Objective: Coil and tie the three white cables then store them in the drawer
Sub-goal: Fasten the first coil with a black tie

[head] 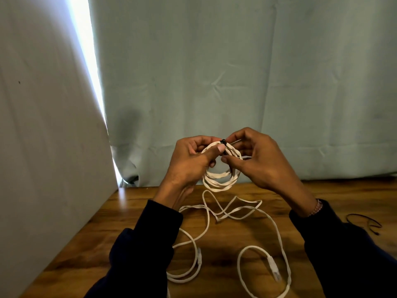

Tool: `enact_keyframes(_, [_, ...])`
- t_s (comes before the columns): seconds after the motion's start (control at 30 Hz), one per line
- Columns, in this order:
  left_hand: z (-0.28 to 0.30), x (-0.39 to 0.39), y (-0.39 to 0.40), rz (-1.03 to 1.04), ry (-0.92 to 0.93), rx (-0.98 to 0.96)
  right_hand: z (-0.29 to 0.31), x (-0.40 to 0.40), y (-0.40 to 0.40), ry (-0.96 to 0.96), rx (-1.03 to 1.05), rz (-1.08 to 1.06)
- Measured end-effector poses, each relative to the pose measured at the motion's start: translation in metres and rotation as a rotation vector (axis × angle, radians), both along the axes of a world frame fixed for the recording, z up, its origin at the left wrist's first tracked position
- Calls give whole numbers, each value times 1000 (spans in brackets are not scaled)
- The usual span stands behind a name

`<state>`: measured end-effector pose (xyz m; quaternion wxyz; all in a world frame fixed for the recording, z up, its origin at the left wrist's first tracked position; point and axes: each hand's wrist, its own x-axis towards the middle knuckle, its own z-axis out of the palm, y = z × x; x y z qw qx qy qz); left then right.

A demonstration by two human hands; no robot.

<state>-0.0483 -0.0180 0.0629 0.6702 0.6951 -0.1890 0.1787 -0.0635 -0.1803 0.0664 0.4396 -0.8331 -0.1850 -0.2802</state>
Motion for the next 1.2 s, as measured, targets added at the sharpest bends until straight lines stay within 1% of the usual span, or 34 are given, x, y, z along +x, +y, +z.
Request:
enact_keyframes(0.2, [-5,3,-3,-16,-14,47,-6,4,0,-157,-162,-143])
enact_keyframes(0.33, [-5,3,-1,-10,-29,53,-11,8,3,-284,-224,-220])
enact_keyframes(0.4, [-4,3,2,-20,-34,56,-13,7,5,-319,-239,-260])
enact_keyframes(0.5, [-5,3,3,-47,-35,82,-13,4,6,-300,-245,-285])
enact_keyframes(0.67, [-6,4,6,-105,-16,109,-9,-3,7,-140,-404,-397])
enact_keyframes(0.73, [-5,4,6,-127,-9,100,-5,-5,5,-81,-340,-314])
enact_keyframes(0.8, [-4,3,6,-147,-12,81,-1,-6,1,-14,-170,-165])
enact_keyframes(0.87, [-3,2,6,-163,-17,64,3,-7,-5,41,-40,-70])
enact_keyframes(1.0, [-1,0,8,-185,-35,45,11,-13,-11,100,23,120])
enact_keyframes(1.1, [2,-1,12,-205,-56,0,14,-18,-12,67,56,189])
enact_keyframes(1.2, [6,-1,18,-249,-66,-49,16,-21,-9,86,207,293])
